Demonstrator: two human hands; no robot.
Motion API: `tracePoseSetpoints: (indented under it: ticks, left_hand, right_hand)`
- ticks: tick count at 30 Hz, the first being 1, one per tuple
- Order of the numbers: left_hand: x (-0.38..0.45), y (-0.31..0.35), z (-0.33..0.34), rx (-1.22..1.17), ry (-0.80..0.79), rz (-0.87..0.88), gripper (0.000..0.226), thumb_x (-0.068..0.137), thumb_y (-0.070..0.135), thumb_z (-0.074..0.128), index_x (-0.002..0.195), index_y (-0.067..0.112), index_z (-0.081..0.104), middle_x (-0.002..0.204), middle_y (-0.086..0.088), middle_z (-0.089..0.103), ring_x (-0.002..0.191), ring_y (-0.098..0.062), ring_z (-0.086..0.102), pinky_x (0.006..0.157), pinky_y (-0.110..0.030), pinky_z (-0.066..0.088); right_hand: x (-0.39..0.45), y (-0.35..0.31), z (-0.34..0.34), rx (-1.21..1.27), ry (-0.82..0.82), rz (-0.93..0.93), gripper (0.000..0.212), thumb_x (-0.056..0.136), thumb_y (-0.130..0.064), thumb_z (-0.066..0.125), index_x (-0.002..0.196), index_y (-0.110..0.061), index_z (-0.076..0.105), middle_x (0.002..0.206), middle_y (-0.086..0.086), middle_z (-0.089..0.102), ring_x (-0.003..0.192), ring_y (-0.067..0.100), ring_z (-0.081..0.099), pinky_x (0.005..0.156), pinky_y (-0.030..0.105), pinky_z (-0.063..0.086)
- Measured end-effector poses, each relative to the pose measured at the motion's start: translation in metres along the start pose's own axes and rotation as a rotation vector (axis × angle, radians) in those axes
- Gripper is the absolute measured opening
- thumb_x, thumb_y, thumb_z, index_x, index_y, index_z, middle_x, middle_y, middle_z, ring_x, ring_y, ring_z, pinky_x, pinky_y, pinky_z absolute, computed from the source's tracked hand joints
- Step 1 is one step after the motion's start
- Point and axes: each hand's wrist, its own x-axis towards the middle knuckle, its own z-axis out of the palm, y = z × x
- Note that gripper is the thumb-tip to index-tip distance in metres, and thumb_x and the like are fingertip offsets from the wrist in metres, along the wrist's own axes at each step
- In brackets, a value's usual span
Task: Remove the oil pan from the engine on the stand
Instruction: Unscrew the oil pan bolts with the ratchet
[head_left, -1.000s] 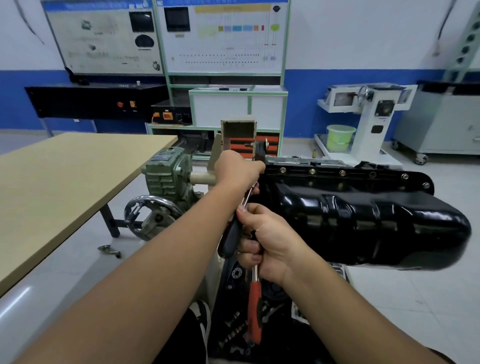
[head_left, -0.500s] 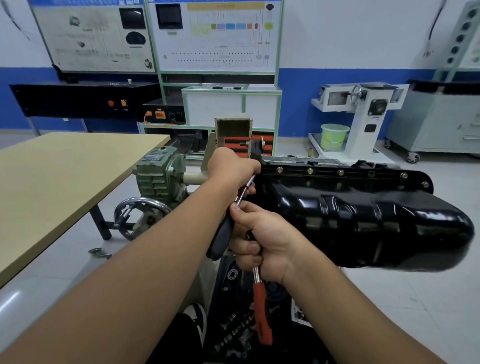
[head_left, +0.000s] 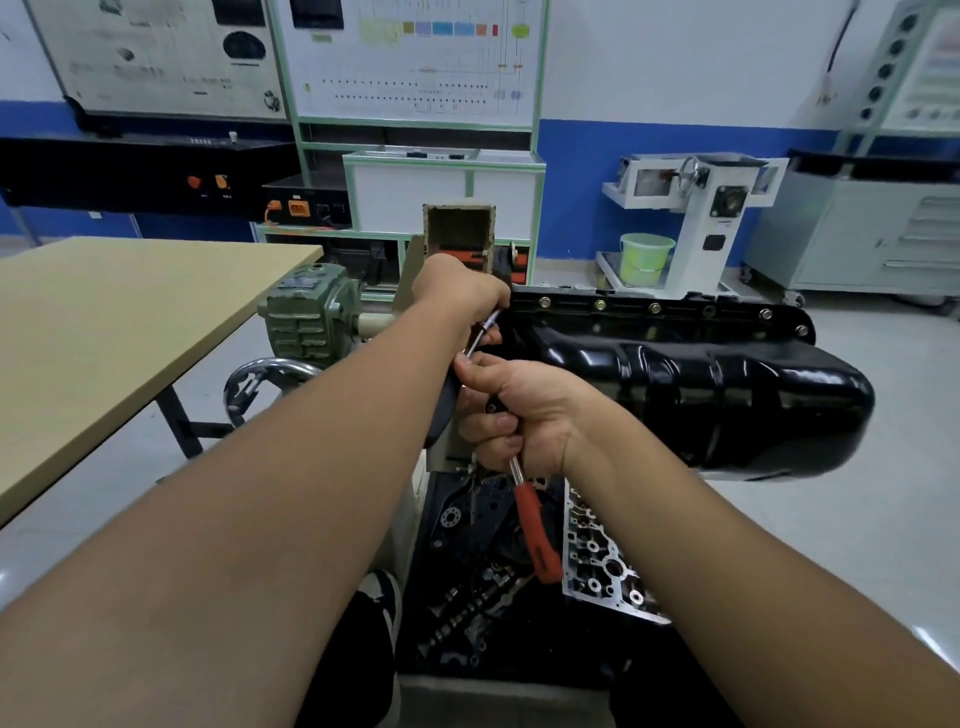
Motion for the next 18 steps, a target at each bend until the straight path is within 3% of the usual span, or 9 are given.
tracePoseSetpoints:
  ticks: [7, 13, 15, 18]
  left_hand:
    - [-0.010, 0.003, 0.001, -0.020, 0.022, -0.010, 0.023, 0.073, -0.001, 0.082, 0.078, -0.002, 0.059, 0.080, -0.025, 0.066, 0.043, -0.032, 0.063, 0.043, -0.031, 0.050]
    - [-0.012, -0.007, 0.010, -0.052, 0.127, -0.005, 0.020, 0.073, 0.004, 0.077, 0.063, 0.000, 0.060, 0.040, -0.009, 0.059, 0.035, -0.026, 0.062, 0.040, -0.029, 0.050]
    - [-0.011, -0.009, 0.012, -0.064, 0.146, -0.007, 0.019, 0.075, 0.006, 0.074, 0.061, 0.001, 0.061, 0.037, -0.007, 0.056, 0.035, -0.024, 0.063, 0.038, -0.025, 0.047]
    - [-0.011, -0.009, 0.013, -0.092, 0.148, -0.013, 0.019, 0.074, 0.004, 0.072, 0.061, 0.001, 0.059, 0.034, -0.005, 0.052, 0.033, -0.024, 0.060, 0.039, -0.025, 0.046]
  right_hand:
    - [-0.007, -0.004, 0.001, -0.054, 0.011, 0.005, 0.026, 0.109, -0.032, 0.049, 0.083, -0.027, 0.047, 0.065, -0.008, 0.037, 0.037, 0.002, 0.025, 0.037, 0.014, 0.015]
    - [-0.002, 0.022, -0.001, -0.025, 0.124, -0.113, 0.030, 0.109, -0.037, 0.050, 0.083, -0.024, 0.053, 0.057, -0.007, 0.047, 0.035, 0.004, 0.026, 0.038, 0.013, 0.017]
    - [-0.001, 0.031, -0.003, 0.117, 0.092, -0.125, 0.033, 0.106, -0.041, 0.054, 0.080, -0.021, 0.058, 0.055, -0.005, 0.052, 0.033, 0.006, 0.027, 0.035, 0.014, 0.018]
    - [-0.004, 0.040, -0.007, 0.340, -0.047, -0.133, 0.023, 0.098, -0.033, 0.056, 0.086, -0.015, 0.062, 0.061, -0.002, 0.052, 0.030, 0.005, 0.027, 0.032, 0.016, 0.015]
